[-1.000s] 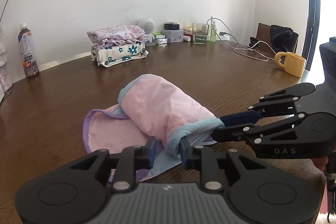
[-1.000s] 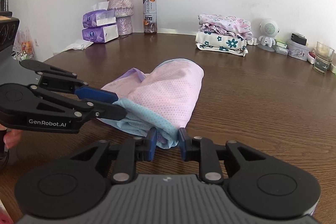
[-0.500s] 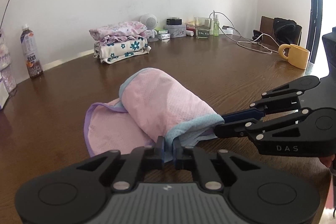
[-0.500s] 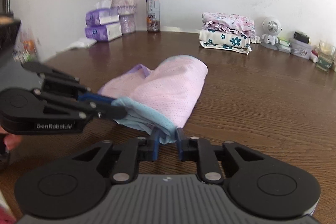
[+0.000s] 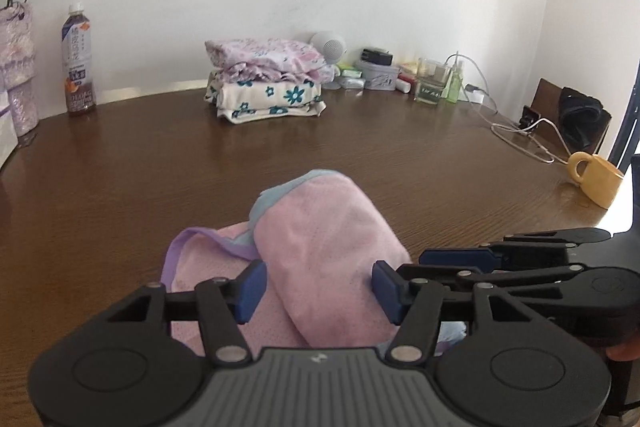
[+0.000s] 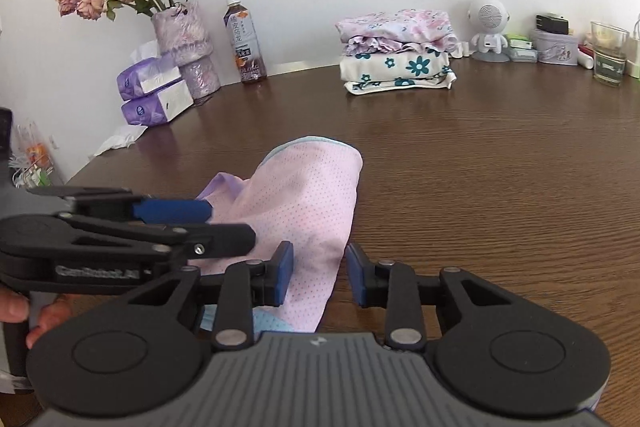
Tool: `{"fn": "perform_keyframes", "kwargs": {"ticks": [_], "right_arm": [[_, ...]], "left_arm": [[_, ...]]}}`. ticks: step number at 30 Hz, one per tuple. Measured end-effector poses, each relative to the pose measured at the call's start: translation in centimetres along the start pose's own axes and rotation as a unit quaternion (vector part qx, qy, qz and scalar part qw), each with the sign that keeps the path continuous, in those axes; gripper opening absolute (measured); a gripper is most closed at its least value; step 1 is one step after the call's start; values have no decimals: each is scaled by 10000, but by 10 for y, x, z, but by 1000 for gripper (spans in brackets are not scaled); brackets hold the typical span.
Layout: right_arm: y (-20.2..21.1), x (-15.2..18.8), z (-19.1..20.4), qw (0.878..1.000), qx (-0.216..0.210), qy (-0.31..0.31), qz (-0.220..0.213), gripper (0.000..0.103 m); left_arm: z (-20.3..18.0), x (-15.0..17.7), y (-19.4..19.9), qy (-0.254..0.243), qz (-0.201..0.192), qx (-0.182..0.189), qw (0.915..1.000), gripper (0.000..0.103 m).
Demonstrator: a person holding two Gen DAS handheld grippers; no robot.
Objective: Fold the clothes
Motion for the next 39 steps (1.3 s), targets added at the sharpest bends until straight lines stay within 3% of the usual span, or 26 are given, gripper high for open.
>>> {"fn": "perform_keyframes", "kwargs": {"ticks": [3,5,7,9,10,11,13,15,17,18,29,30,32,34,36,39], "right_arm": [[3,-12,-4,9997,-135,-159,-160,31],[0,-23,-8,9992,-180,-287,-228,31],[-13,-31,-14,9988,-163,-440,-155,31],[-27,-35,-19,9981,-134,-593,-21,31],[-34,-33,-19,9979,-143,-636,59,29],[-39,-32,-20,9976,-143,-666,117,27],[-41,-29,-17,9977,-149,-654,54,27],[-36,-28,-16,9971,-213,-725,-59,27],[-26,-27,-20,9957,-303,-862,-161,32],[-21,-25,-23,9950,-326,-924,-181,33],[-17,1,-38,9810,-769,-1768,224,33],[-19,1,-37,9799,-838,-1796,242,30],[-19,1,-36,9768,-978,-1889,264,13],[-16,-2,-37,9756,-1041,-1918,241,9],[-10,-8,-39,9791,-948,-1787,192,6],[2,-21,-42,9916,-434,-1207,185,5]], "left_arm": [[13,-2,0,347,-18,242,9991,49],[18,-9,-1,523,-89,316,9981,58],[22,-17,-3,684,-144,351,9969,62],[26,-18,-10,824,-63,393,9958,60],[28,-17,-13,886,-12,418,9952,54],[30,-15,-14,942,18,447,9945,36],[34,-12,-18,1054,77,502,9931,26],[39,-10,-15,1187,54,560,9913,30],[45,-9,-10,1356,-16,591,9890,50],[48,-9,-7,1404,-46,590,9883,51],[57,-6,12,1317,-78,721,9886,52],[58,-5,13,1309,-93,723,9887,52],[62,-5,16,1308,-134,709,9888,53],[67,-4,20,1308,-188,658,9890,53],[75,-3,24,1329,-238,573,9892,53],[88,-1,30,1396,-291,483,9886,53]]}}
Point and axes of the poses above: each gripper's, at about its wrist camera, not at the fingertips, and y roughly against the way its jaws point, z to its left, x to its underside, the point moved 5 cm from there along -y, roughly the way its jaws point
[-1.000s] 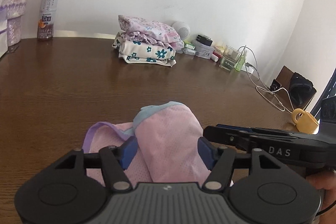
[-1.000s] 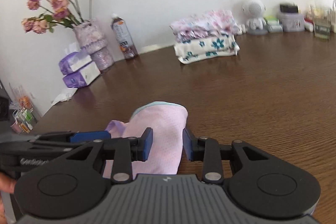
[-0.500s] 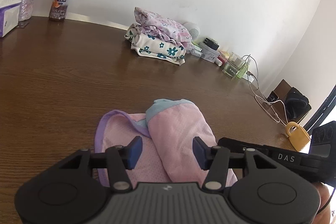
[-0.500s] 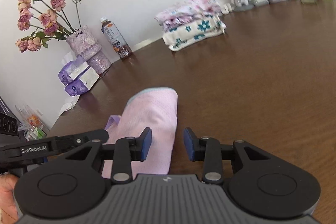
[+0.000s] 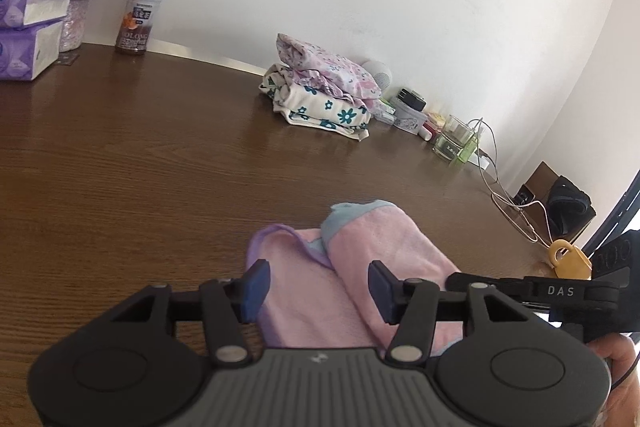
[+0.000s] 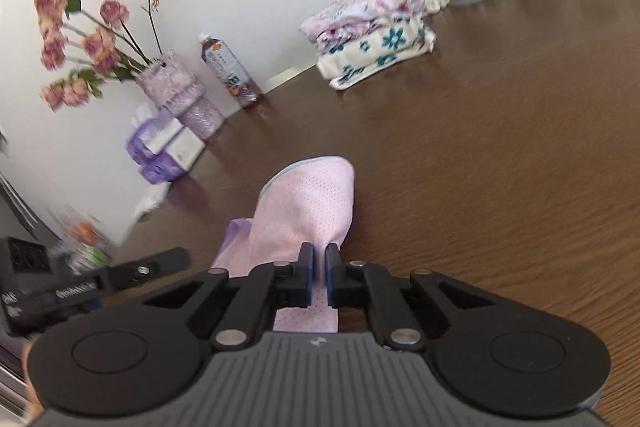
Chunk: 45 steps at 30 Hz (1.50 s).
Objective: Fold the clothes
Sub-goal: 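Grasp the pink roll with the right gripper and roll it over the purple-trimmed fabric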
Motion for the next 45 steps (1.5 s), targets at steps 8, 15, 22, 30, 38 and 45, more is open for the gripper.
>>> {"fn": "perform_keyframes", "kwargs": {"ticks": [8,15,22,30,38,45], "right_arm": [[20,-29,28,9830,1084,1481,6,4],[0,-20,-7,9982,522,220,169,32],[-21,-7,-32,9960,-351,-774,271,22],[-6,-24,3,9942,602,881,154,2],[-16,10,101,8937,2041,3995,64,2],[-26,33,144,8862,1643,4332,-33,2]], "left_arm": [[13,-4,16,70,-131,11,9999,56],[7,-4,20,-57,-184,117,9997,60],[-10,11,7,-260,142,579,9979,60],[-20,31,-11,-347,573,784,9947,60],[-35,40,-16,-637,669,1038,9903,60],[-22,34,-8,-355,638,940,9929,60]]}}
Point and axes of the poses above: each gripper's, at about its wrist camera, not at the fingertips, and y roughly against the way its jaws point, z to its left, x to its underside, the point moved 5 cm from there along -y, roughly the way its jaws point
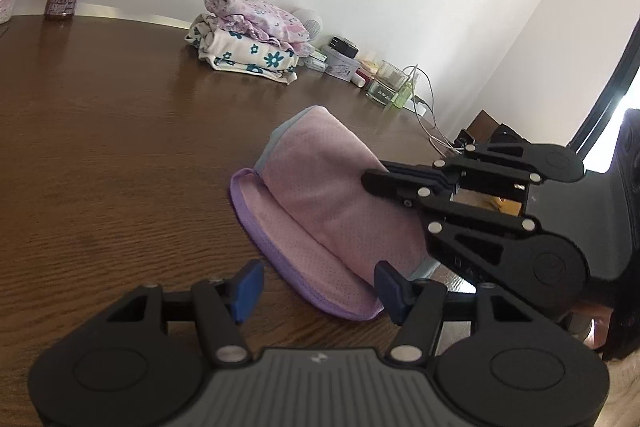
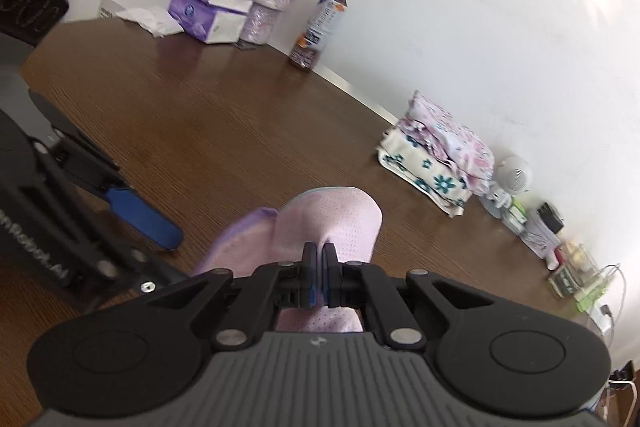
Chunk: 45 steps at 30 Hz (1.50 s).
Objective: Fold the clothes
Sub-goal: 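Grasp the pink roll with the right gripper and roll it over the purple-trimmed fabric, then open the right gripper and release the finished roll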
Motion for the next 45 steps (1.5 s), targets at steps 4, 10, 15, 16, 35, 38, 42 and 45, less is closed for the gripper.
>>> {"fn": "perform_keyframes", "kwargs": {"ticks": [4,10,15,16,35,38,42,45], "right_arm": [[-3,-3,7,9987,-398,-330,-39,2],[-12,0,20,9954,-725,-630,-53,2],[-19,3,29,9927,-881,-820,-36,3],[-20,4,30,9923,-889,-859,-42,3],[35,56,-36,9681,-459,-2412,-496,32],[29,63,-40,9586,-762,-2688,-554,32],[20,67,-34,9557,-994,-2713,-552,29],[19,72,-22,9642,-937,-2441,-439,19]], "left_arm": [[14,-12,18,157,-319,-214,9991,60],[32,-22,34,390,-611,-363,9967,60],[33,-23,36,381,-623,-383,9966,60],[33,-23,37,369,-635,-387,9965,60],[24,-26,36,402,-917,-192,9948,58],[2,-33,25,21,-916,-213,9956,41],[-7,-42,5,-28,-892,-448,9950,31],[0,-46,-12,410,-745,-352,9958,30]]}}
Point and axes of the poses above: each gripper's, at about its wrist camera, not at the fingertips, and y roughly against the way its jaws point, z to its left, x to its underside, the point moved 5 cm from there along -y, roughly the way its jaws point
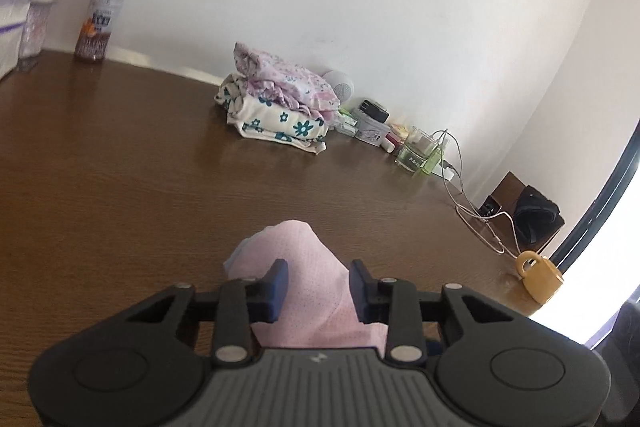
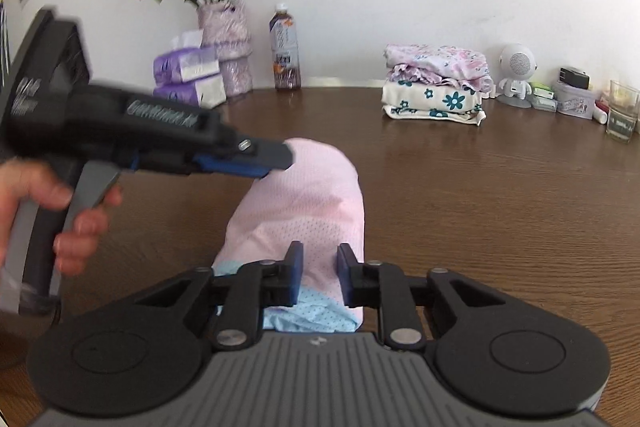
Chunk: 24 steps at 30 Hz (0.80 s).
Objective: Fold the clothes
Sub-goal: 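Open the right gripper and release the finished roll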
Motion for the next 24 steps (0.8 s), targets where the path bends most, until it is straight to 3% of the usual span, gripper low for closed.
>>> {"fn": "perform_keyframes", "kwargs": {"ticks": [4,8,10,14,20,24], "right_arm": [[5,7,1,9999,-104,-50,18,19],[14,12,-3,9995,-201,-214,-118,19],[27,13,-9,9985,-231,-353,-340,24],[57,19,-19,9967,-153,-447,-656,53],[83,41,-21,9949,-276,-536,-811,63],[82,47,-22,9958,-121,-481,-773,67]], "left_arm": [[8,0,-17,18,-3,-425,9991,25],[15,1,-22,224,13,-464,9987,26],[13,2,-9,191,-58,-421,9989,36],[-4,12,35,-170,-346,-381,9985,79],[-32,59,75,-492,-586,-51,9971,89],[-49,82,68,-932,-432,-422,9938,89]]}}
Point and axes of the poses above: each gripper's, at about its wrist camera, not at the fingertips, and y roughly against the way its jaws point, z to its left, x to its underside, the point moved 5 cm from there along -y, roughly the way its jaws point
